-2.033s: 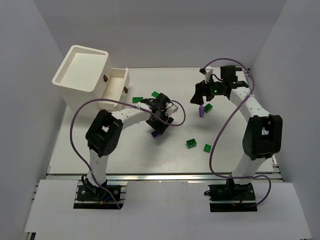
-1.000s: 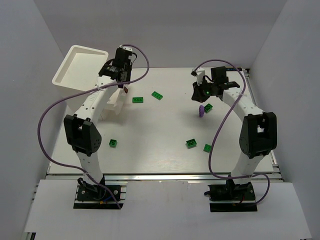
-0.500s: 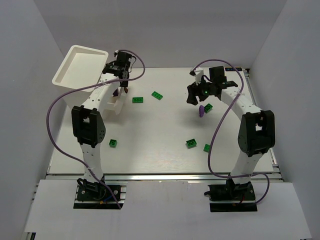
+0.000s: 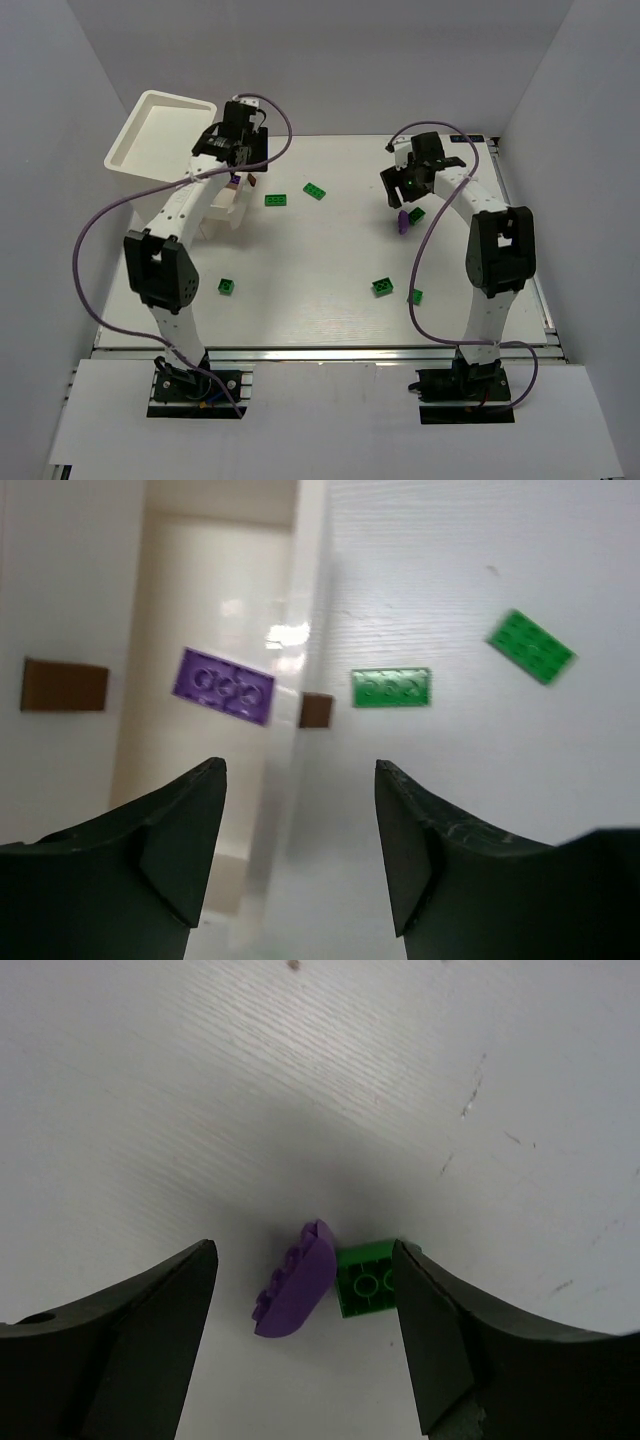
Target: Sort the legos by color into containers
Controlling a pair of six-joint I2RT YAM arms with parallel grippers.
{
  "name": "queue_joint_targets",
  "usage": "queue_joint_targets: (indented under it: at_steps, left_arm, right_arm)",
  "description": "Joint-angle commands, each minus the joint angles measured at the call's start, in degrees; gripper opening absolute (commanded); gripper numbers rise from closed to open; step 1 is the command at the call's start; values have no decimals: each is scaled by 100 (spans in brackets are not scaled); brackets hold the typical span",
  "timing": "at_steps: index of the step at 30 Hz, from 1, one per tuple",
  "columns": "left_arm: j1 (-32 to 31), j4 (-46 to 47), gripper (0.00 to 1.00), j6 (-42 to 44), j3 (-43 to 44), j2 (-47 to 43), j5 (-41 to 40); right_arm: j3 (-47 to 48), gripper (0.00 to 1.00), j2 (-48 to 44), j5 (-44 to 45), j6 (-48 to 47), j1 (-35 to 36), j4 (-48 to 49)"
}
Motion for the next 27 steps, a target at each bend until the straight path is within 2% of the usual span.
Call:
queue_joint_targets:
  at_steps: [1,4,10,18,24,27]
  left_arm:
    - [-45,781,70,-270,-684,-1398,1183]
    - [-45,1099,70,-508,-1396,-1986,1674]
    - [-45,1503,72,-912,-2696,-2813,2125]
    - [-45,1504,74,-991,-3068,-3096,2116]
    - [-45,1469,76,-1053,-3024,-3157,2116]
    - [-45,1469,78,-1097,-3068,-3227,2116]
  right_arm:
    - [170,73,-243,470,120,-51,-561]
    - [-75,62,-516,391,137,-43,-738]
    - [-453,53,-842,268,383,-25,-1132]
    - [-1078,54,-1044,-31,752,-34,-1274]
    - [-1009,66,-694,-84,805,-51,-1133]
    - [-728,66,-282,-137,858,-34,-1107]
